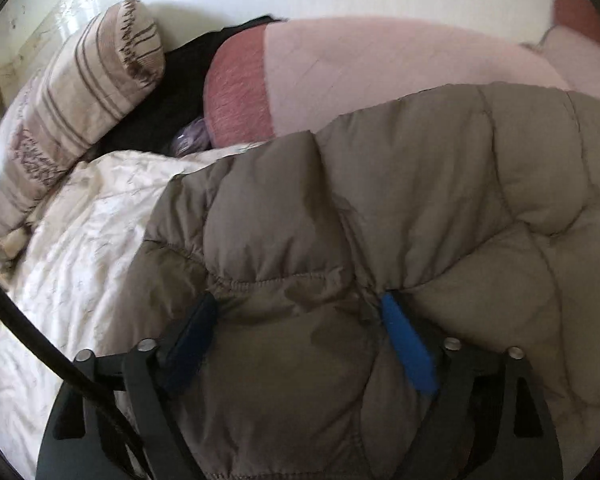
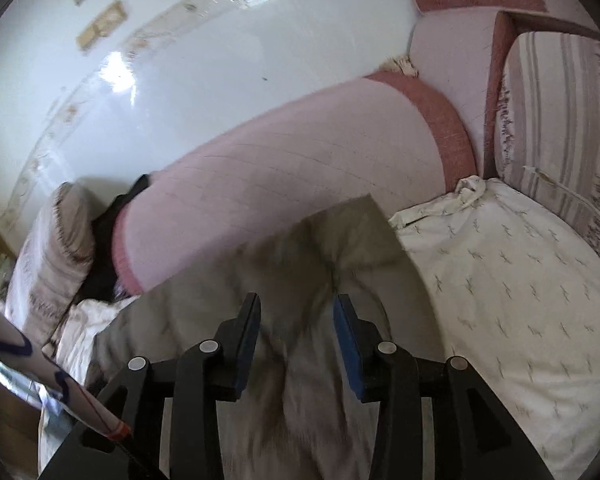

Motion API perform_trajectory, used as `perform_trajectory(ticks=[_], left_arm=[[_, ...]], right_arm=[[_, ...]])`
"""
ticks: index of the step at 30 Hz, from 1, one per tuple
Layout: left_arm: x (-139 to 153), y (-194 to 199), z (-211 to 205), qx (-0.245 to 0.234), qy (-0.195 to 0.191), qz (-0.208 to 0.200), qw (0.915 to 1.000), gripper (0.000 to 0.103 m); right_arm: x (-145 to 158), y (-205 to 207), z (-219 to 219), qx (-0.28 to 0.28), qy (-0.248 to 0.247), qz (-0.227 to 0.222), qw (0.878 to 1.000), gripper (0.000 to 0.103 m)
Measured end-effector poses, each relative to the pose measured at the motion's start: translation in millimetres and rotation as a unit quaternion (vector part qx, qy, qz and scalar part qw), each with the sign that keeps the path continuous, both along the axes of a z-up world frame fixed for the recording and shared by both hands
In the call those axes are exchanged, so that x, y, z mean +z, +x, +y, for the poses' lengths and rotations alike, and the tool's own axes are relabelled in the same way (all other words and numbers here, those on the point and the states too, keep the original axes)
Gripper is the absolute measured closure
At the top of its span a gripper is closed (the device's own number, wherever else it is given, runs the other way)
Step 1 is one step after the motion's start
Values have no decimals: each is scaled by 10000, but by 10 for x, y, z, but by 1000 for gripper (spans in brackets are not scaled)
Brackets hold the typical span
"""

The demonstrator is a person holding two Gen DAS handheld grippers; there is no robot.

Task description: Fold large clothes

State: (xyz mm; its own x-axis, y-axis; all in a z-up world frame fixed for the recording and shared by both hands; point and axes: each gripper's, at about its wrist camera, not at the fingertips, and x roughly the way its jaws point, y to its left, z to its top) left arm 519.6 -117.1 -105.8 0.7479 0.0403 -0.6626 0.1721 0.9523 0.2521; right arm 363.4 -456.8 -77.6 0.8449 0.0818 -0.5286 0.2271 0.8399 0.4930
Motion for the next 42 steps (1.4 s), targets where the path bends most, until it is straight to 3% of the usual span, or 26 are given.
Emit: perform_trajectory(ticks=[3, 5, 8, 12, 15, 21, 28, 32, 36, 42], left_arm=[[66, -93, -17, 401, 184, 177, 9989, 15], [174, -331, 40, 349, -100, 182, 9992, 17], [363, -912, 193, 191, -667, -93, 9975, 17], [477, -1631, 370, 227, -883, -598, 9940, 17], [435, -1936, 491, 362, -993, -717, 9918, 17], [331, -1795, 585, 619, -854, -711, 9919, 17], [-61, -1330, 724, 905, -819, -513, 9912, 16], [-108, -1228, 694, 878, -605, -504, 9930, 15], [-163, -1132, 724, 968, -678, -323, 9925, 13], [-208, -1087, 711, 1052, -643, -324, 9918, 11]], right_arm=[[-58, -448, 100, -22, 360, -140, 9993, 61], [-131, -678, 157, -49, 558, -116, 9984, 61], [-251, -993, 236, -147, 605, -103, 9980, 61], [-357, -1245, 307, -245, 667, -67, 9975, 62], [-377, -1309, 406, -341, 527, 14, 9980, 62], [-469, -1209, 587, -334, -40, 60, 9994, 62], [-771, -816, 652, -264, -585, 377, 9972, 62], [-1021, -560, 673, -258, -586, 720, 9953, 62], [-1203, -412, 678, -220, -448, 1057, 9931, 62], [-1312, -357, 639, -93, -397, 1176, 9922, 62]])
